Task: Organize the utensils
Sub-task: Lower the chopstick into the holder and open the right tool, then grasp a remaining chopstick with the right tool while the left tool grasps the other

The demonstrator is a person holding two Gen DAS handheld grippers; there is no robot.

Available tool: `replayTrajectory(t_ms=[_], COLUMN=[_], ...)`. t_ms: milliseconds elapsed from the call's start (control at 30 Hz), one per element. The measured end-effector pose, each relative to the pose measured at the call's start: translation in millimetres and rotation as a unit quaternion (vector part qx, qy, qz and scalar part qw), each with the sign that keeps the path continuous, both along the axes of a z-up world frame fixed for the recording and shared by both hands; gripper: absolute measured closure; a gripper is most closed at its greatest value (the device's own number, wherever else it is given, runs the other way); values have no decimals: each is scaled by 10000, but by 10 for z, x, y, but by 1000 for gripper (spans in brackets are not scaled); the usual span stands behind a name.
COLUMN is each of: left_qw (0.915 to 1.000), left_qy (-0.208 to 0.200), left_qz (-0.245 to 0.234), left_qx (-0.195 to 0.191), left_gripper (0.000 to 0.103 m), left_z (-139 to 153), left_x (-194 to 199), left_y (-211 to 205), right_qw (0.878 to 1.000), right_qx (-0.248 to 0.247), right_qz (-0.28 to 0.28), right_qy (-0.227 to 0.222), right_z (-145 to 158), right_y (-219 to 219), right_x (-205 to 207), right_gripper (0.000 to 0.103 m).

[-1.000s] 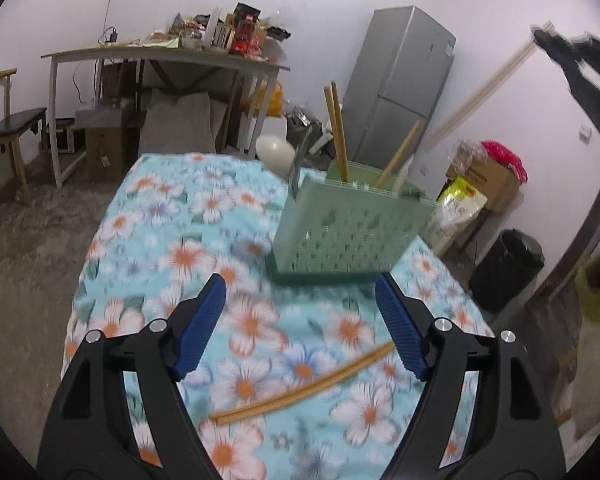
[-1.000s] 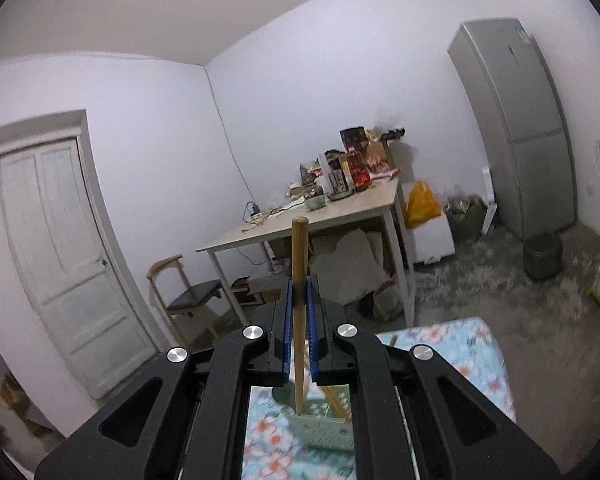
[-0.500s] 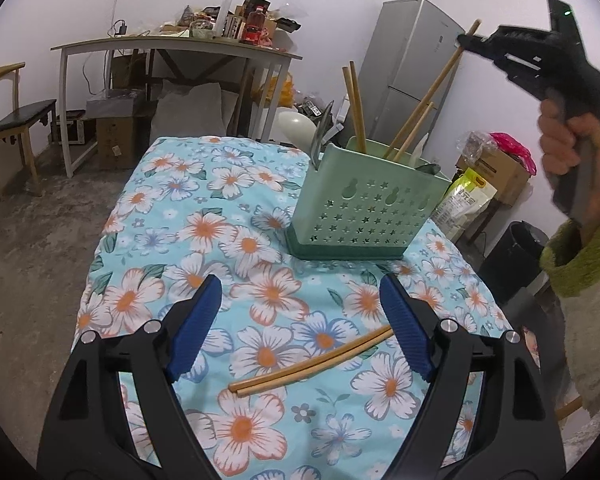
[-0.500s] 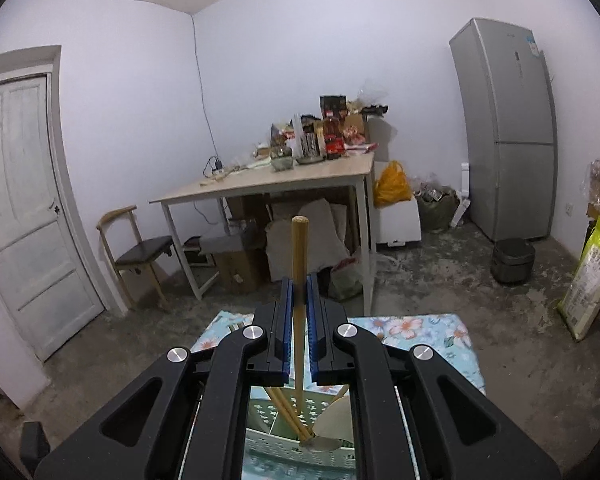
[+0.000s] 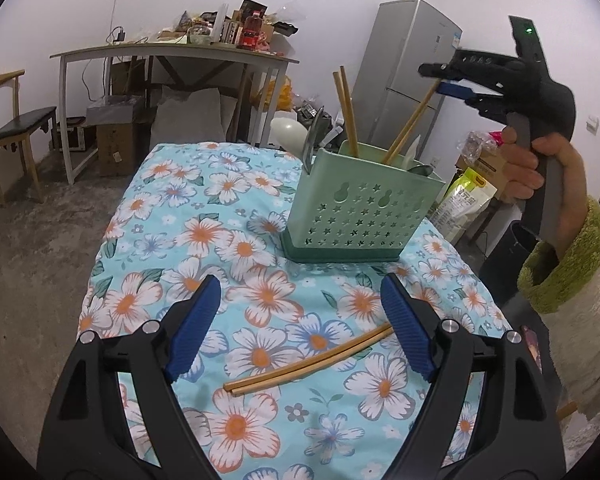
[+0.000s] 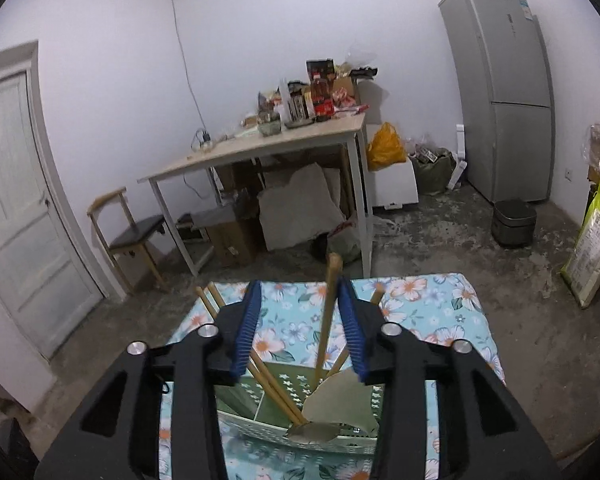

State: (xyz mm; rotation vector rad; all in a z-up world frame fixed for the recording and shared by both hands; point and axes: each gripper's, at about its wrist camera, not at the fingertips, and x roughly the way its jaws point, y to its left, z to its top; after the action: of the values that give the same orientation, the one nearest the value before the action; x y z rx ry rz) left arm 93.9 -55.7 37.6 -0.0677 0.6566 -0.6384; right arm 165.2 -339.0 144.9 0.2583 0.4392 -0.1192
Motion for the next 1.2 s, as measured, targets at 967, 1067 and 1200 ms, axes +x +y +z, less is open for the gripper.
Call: replayTrajectory(t_ms=[967,1067,1200], left_qw=[9977,9969,9965], left_qy=[249,353,434], left_qz=[586,668,685], left_qx=[226,219,196], left_gripper=[21,21,21], left_z=[-59,-99,-137], left_x=[84,113,126], left_y=[157,211,264], right_qw=[9572,9271,8933], right_qx=[2518,3247,3876], right_qz=[277,320,274], right_qy=[1398,1845,2260], right_z=[-1462,-1903,-2320], right_y=[174,239,343], right_x=[-1196,-1151,-1102], right_gripper=[54,54,54])
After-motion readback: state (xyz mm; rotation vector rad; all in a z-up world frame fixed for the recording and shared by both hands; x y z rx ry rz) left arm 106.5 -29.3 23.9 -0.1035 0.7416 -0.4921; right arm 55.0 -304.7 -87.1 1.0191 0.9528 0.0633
